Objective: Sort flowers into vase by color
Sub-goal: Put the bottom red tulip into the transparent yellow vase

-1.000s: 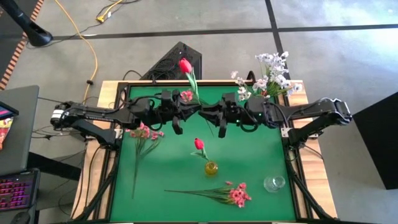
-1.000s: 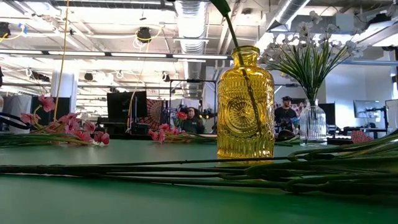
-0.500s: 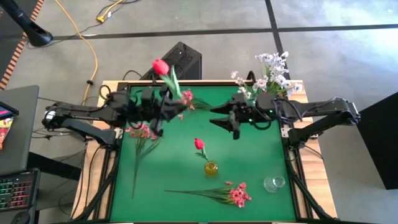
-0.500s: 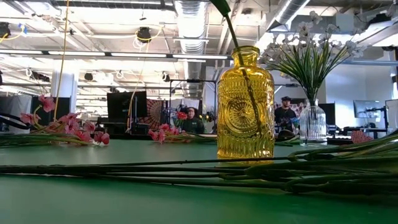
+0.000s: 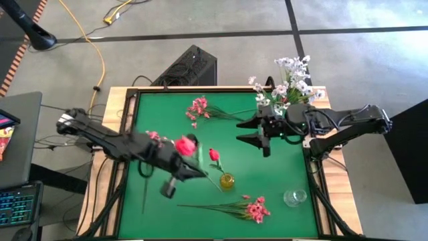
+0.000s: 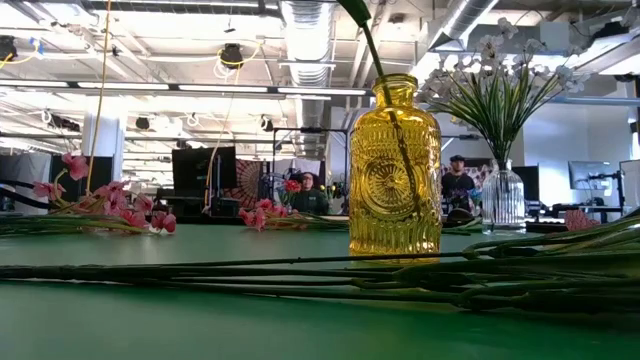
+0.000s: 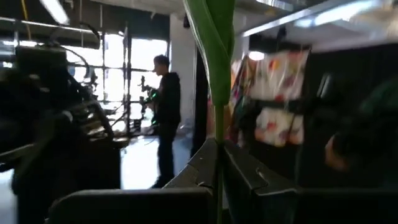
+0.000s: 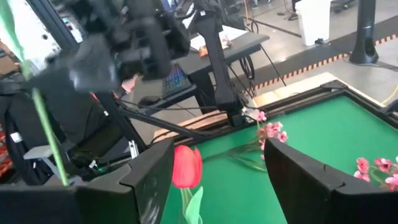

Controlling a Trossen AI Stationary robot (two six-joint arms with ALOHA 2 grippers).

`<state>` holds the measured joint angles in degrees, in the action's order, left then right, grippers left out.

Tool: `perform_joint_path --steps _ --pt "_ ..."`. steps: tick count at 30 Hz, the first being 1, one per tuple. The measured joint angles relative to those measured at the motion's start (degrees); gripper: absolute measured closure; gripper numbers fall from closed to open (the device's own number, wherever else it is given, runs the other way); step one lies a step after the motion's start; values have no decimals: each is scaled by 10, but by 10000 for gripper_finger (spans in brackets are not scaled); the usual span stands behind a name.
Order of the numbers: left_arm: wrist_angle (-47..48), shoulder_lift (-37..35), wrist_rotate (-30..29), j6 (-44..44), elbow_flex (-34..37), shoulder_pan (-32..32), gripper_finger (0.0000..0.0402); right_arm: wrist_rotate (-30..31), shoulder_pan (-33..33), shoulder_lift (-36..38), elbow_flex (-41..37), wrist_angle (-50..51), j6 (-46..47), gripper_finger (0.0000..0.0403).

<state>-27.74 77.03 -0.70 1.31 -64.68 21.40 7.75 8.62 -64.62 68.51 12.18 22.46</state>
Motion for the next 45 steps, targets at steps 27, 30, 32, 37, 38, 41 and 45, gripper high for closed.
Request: perform_joint_path --steps 27,30,32,37,38,41,45 --pt "108 112 -166 -70 -12 12 402 -4 52 -2 0 66 29 127" --pt "103 112 -167 -71 -12 12 402 -3 47 -2 0 66 30 127" --pt "104 112 -171 -71 -12 12 402 -3 47 -2 0 65 31 127" --pt "105 112 -177 -71 -12 12 402 -2 47 -2 0 61 32 127" --pt "105 112 -177 -71 -12 11 402 -1 47 -2 0 61 32 127" --pt "104 114 -176 -65 -12 11 402 -2 47 -2 0 61 32 127" --pt "82 136 -158 -54 -11 9 402 -2 47 -2 0 62 31 127"
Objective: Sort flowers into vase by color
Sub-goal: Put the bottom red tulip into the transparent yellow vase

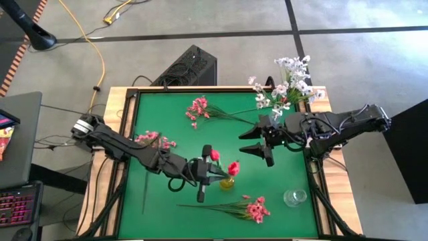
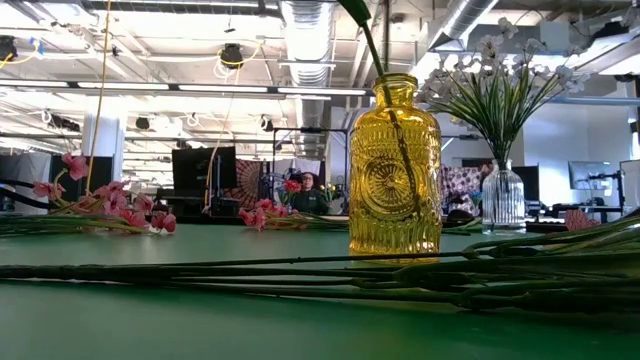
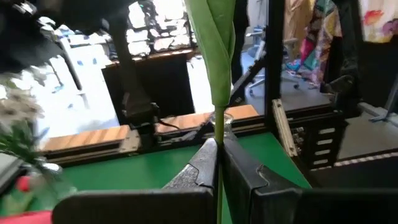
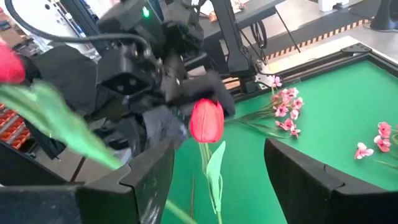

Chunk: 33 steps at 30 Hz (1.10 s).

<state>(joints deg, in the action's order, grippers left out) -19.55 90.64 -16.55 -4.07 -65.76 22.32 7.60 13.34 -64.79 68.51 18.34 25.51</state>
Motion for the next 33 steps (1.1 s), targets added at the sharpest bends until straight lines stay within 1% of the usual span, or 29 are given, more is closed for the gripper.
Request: perform_joint_path --steps 4,9,16,25,28,33 --pt "-8 5 8 7 0 -5 402 0 0 0 0 1 0 127" --pt "-9 5 -10 -18 0 -7 402 0 0 0 0 7 0 127" --pt "0 5 -18 -21 0 -10 402 -1 1 0 0 14 0 127" --pt "39 5 -18 18 3 -13 402 -2 1 0 0 14 -4 127" --pt "43 11 -12 25 3 -15 401 -2 0 0 0 14 -5 127" --pt "57 17 26 38 4 -28 402 -2 0 0 0 14 -6 127"
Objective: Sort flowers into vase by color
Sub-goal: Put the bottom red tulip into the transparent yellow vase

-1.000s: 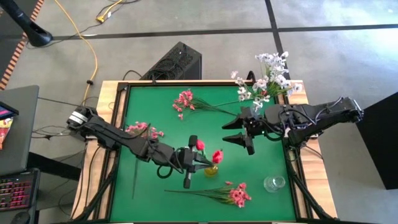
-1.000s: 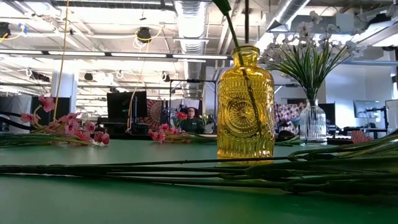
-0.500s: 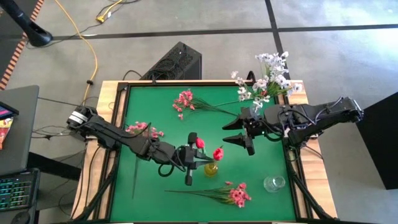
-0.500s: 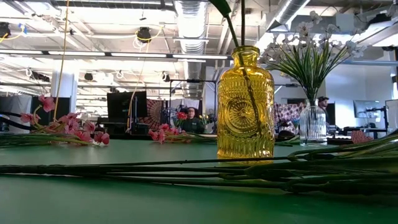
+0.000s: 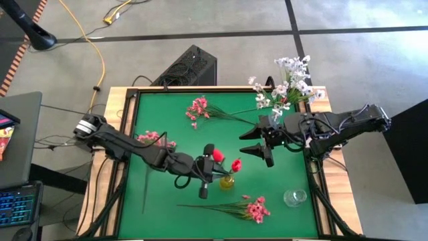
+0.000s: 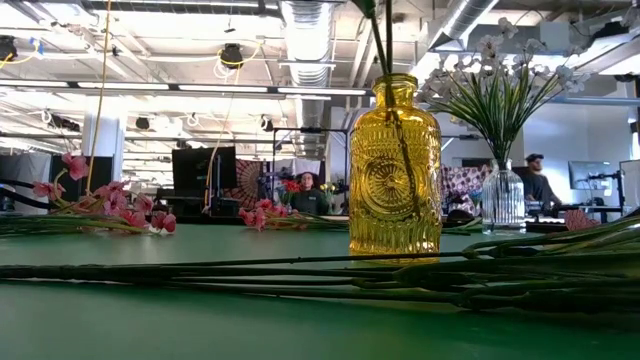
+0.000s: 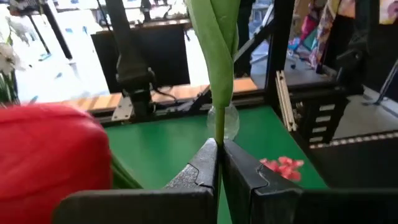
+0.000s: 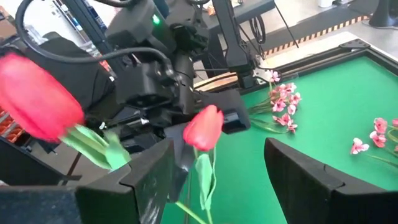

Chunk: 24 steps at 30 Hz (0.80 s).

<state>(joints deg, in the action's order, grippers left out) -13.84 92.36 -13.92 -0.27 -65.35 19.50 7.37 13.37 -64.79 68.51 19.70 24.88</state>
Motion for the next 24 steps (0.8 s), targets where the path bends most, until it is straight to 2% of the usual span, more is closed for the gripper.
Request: perform_joint_path --steps 12,21,24 --pt "88 1 72 -14 0 -28 402 0 0 0 0 0 -1 127" --pt "96 1 76 -21 0 -29 400 0 0 0 0 0 -1 127" --pt "97 1 76 -29 0 -29 386 0 0 0 0 0 -1 127"
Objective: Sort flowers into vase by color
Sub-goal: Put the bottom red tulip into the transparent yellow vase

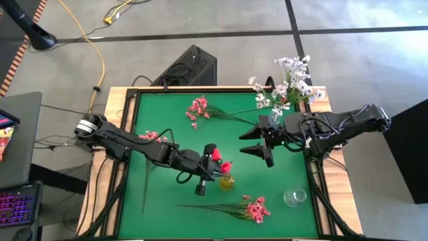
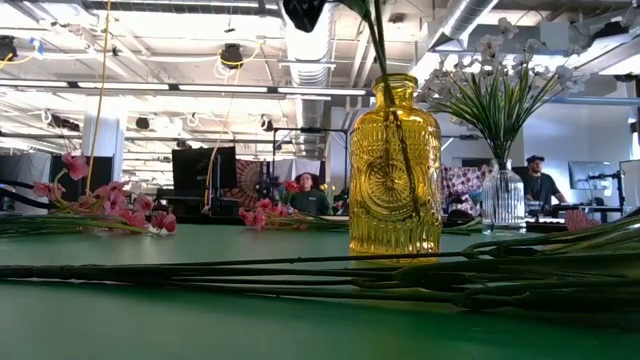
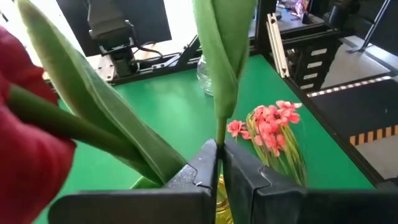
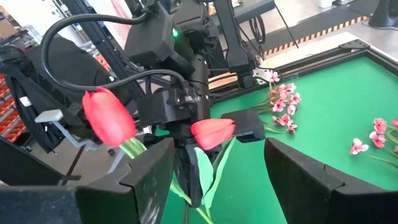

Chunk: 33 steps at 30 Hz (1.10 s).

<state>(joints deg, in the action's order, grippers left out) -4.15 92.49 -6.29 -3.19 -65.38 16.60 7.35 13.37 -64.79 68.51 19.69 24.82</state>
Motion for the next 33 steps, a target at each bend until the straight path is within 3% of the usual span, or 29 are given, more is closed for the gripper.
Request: perform_joint_path --steps 7,14,26,33 --pt "61 0 15 17 -31 -1 311 0 0 0 0 0 0 127" --pt "259 0 29 35 -137 -4 258 0 0 0 0 0 -7 127" --pt "646 0 176 50 -355 -40 252 0 0 0 0 0 -10 127" --pt "657 7 239 15 -373 -50 262 0 0 0 0 0 -13 127"
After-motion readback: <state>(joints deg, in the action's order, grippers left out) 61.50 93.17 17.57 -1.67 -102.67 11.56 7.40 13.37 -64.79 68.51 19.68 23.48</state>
